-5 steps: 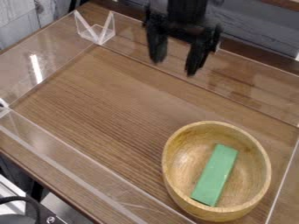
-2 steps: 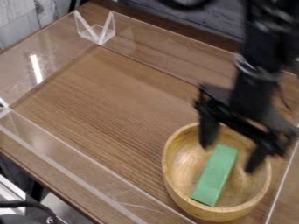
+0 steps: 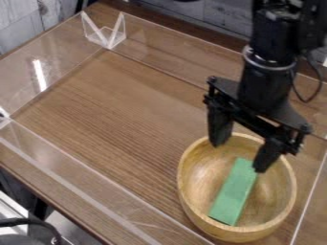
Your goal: Remove the green block from inside the brown bowl and put it on the table
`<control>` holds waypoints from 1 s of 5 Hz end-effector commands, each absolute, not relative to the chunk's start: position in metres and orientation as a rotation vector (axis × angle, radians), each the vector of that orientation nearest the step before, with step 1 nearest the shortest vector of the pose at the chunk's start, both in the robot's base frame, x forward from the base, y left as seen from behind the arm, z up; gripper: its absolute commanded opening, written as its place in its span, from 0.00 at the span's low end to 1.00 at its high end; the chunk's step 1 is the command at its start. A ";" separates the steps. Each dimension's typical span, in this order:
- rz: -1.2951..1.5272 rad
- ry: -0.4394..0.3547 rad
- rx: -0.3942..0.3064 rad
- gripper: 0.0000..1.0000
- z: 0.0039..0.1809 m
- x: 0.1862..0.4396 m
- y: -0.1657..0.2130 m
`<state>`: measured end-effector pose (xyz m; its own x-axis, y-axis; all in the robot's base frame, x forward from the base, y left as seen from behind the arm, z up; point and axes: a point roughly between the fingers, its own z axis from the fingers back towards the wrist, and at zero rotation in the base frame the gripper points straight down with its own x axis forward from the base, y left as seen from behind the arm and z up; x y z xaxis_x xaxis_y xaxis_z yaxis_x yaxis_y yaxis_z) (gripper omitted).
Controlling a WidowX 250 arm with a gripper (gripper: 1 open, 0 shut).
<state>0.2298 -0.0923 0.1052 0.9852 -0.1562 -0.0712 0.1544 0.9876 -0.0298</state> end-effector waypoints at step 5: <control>-0.207 0.001 -0.086 1.00 0.098 0.227 -0.115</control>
<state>0.2239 -0.1132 0.0910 0.9787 -0.2037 -0.0244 0.2013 0.9765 -0.0773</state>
